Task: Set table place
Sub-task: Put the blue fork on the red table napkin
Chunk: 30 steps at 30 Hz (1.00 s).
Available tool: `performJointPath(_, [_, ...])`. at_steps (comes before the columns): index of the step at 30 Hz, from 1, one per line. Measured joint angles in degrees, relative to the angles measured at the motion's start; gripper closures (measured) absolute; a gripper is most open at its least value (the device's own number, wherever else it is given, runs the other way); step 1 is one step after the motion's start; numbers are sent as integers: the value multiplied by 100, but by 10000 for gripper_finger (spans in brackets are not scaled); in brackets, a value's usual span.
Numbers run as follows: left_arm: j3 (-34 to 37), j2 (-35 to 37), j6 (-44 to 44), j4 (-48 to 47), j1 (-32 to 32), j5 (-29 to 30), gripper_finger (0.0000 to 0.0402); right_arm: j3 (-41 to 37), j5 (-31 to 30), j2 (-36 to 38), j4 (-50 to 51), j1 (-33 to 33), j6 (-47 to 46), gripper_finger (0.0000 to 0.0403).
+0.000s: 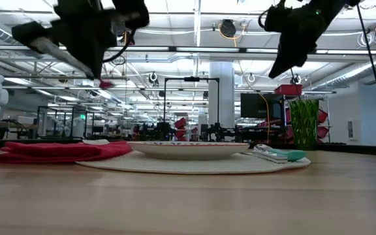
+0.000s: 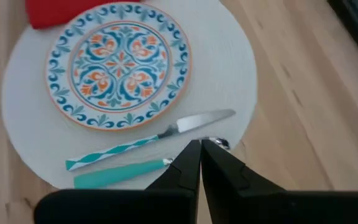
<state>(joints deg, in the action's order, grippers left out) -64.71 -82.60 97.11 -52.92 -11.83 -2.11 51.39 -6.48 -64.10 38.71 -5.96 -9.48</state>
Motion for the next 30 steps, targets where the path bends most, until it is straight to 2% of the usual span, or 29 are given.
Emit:
performJointPath(5, [0,-459,610,-248,260,247,401,-345,240,51,-286,-181,120,403])
performJointPath(15, [4,-1136,-67,-765,1020,236,401,-443,238,58,-134,-197,253,403])
performJointPath(19, [240,-1155,-434,-577,1294,132,401,-443,235,58,-116,-195,265,403])
performJointPath(24, [634,-1157,-417,-300,1379,-138,401,-443,225,58,-113,-195,197,403])
performJointPath(30, [684,-1157,-149,238,1310,27,401,-443,201,58,-120,-195,182,403])
